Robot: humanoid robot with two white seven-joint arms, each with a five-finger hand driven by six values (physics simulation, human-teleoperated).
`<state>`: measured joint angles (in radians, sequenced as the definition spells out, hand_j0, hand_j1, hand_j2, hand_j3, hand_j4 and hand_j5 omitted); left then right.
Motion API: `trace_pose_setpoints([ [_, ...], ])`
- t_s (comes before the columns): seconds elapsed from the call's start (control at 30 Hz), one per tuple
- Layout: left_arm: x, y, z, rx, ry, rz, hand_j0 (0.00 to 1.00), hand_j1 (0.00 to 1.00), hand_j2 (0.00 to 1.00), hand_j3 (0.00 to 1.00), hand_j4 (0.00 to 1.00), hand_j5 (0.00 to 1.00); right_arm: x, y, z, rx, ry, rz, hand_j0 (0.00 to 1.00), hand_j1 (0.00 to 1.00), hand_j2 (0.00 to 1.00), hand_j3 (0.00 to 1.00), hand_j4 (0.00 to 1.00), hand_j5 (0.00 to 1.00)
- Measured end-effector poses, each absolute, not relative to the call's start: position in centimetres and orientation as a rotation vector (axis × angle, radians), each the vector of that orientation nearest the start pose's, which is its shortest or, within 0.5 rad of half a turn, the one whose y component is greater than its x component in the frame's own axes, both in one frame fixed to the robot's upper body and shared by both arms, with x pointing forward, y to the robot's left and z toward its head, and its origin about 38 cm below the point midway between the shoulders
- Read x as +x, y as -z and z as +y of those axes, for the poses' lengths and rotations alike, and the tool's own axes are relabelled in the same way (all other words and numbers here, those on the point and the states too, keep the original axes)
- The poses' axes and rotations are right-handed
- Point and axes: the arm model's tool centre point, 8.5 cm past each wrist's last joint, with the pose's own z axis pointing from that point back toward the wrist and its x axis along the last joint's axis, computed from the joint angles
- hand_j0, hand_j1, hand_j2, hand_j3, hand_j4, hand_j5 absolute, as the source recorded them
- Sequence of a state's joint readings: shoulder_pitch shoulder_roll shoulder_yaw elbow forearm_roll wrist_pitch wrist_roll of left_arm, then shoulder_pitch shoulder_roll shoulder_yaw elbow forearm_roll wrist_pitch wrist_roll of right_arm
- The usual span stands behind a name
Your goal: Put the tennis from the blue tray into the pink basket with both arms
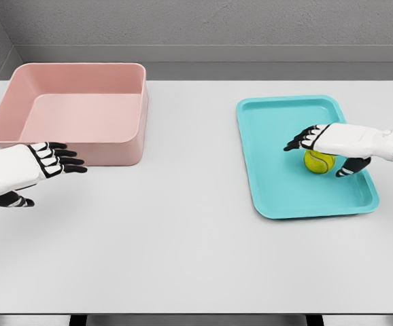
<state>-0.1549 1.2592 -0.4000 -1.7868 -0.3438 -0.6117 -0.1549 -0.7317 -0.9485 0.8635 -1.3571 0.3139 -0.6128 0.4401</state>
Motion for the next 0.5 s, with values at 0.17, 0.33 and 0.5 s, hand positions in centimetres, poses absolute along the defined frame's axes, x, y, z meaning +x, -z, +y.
trace_pose_setpoints([
  [0.17, 32.4, -23.2, 36.7, 0.438, 2.081, -1.486, 1.00, 1.00, 1.00, 1.00, 1.00, 1.00, 43.5, -17.9, -34.3, -0.337, -2.096, -1.233, 1.00, 1.00, 1.00, 1.00, 1.00, 1.00],
  [0.33, 32.3, -23.0, 36.7, 0.430, 2.080, -1.483, 1.00, 1.00, 1.00, 1.00, 1.00, 1.00, 43.9, -17.2, -34.4, -0.341, -2.088, -1.216, 1.00, 1.00, 1.00, 1.00, 1.00, 1.00],
  [0.5, 32.2, -23.0, 36.6, 0.428, 2.081, -1.483, 1.00, 1.00, 1.00, 1.00, 1.00, 1.00, 44.1, -16.7, -34.6, -0.343, -2.082, -1.200, 1.00, 1.00, 1.00, 1.00, 1.00, 1.00],
])
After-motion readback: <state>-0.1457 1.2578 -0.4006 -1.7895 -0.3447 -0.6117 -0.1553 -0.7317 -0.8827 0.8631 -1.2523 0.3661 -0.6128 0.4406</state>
